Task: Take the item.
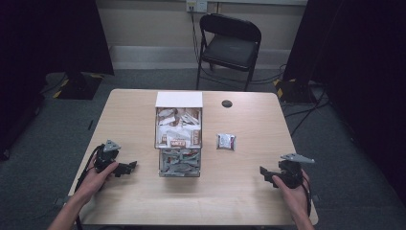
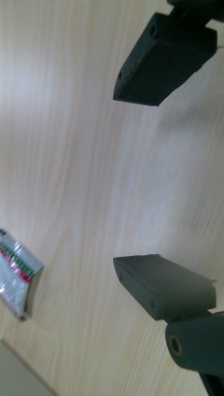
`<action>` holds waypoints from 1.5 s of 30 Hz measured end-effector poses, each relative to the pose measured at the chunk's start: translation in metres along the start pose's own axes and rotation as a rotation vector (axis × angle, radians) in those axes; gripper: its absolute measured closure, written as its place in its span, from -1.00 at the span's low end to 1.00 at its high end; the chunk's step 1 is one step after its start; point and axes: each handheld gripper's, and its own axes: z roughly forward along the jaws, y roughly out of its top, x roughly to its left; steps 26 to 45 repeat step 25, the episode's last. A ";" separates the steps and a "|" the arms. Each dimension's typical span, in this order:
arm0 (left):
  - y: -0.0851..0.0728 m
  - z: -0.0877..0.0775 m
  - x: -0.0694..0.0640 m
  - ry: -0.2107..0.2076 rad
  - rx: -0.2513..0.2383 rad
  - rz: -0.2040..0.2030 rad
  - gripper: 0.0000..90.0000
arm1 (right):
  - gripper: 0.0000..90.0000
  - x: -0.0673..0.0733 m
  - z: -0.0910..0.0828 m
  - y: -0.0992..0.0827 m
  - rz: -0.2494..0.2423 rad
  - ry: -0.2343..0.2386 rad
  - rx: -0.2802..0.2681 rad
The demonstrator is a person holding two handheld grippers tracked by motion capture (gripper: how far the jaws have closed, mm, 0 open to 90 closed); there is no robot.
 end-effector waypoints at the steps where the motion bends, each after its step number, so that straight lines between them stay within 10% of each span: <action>1: 0.000 0.000 0.000 -0.001 0.000 -0.001 -1.00 | -0.63 -0.003 0.002 -0.003 0.009 -0.007 0.018; 13: 0.000 0.000 0.000 0.000 -0.002 -0.005 -1.00 | -0.68 -0.009 0.007 -0.013 0.006 -0.075 0.087; 24: 0.000 0.000 0.000 0.000 -0.002 -0.003 -1.00 | -0.83 0.003 0.016 -0.020 -0.013 -0.151 0.024; 45: 0.000 0.000 0.000 -0.001 -0.002 -0.004 -1.00 | -0.83 0.003 0.016 -0.020 -0.009 -0.154 0.025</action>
